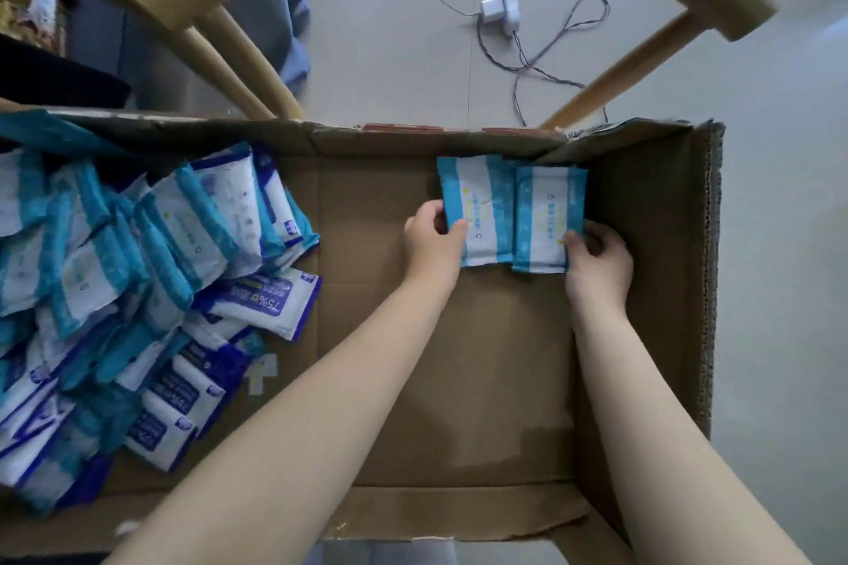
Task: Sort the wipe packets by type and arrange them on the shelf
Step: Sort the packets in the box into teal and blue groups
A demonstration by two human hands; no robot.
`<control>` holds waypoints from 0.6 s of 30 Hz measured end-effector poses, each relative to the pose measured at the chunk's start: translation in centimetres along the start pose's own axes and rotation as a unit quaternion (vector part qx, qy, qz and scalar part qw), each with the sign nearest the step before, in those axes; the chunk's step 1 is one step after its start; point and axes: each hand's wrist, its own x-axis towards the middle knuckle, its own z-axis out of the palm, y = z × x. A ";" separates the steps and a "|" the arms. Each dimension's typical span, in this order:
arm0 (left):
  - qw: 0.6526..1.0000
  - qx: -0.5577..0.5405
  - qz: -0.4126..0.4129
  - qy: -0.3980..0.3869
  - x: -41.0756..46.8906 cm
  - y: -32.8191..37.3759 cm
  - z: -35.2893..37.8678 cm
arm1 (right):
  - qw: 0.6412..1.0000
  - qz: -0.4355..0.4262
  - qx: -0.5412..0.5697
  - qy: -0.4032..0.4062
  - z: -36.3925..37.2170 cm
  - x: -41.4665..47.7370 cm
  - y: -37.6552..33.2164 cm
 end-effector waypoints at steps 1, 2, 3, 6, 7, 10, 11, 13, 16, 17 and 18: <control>1.000 0.021 0.012 0.014 0.0 -0.3 0.5 | 1.000 -0.007 -0.020 0.008 0.2 0.1 0.2; 0.999 0.033 0.021 0.027 0.0 -0.3 0.7 | 0.999 -0.012 -0.034 0.020 0.5 0.2 0.2; 0.998 0.041 0.030 0.038 0.2 -0.4 1.0 | 0.998 -0.018 -0.043 0.034 0.6 0.2 0.3; 0.995 0.070 0.056 0.036 0.5 -0.1 1.1 | 0.995 -0.034 -0.057 0.069 0.8 -0.2 -0.2; 0.995 0.077 0.061 0.026 0.5 0.1 0.9 | 0.994 -0.040 -0.063 0.077 0.8 -0.3 -0.2; 0.995 0.076 0.070 -0.010 -0.4 0.6 -0.9 | 0.994 -0.058 -0.055 0.074 0.7 -1.8 -0.5; 0.994 0.072 0.077 -0.013 -1.0 0.6 -2.1 | 0.994 -0.070 -0.052 0.067 0.9 -2.6 -0.5; 0.992 0.071 0.100 0.004 -2.5 0.7 -5.7 | 0.994 -0.094 -0.044 0.042 1.4 -4.4 -0.4; 0.984 0.078 0.152 0.051 -5.4 0.5 -13.0 | 0.995 -0.096 -0.005 -0.034 3.3 -8.3 -1.8; 0.979 0.080 0.174 0.075 -6.2 0.3 -15.7 | 0.993 -0.103 0.004 -0.059 4.4 -9.6 -2.3; 0.972 0.083 0.196 0.101 -7.0 0.1 -18.4 | 0.990 -0.113 0.011 -0.085 5.5 -11.1 -2.9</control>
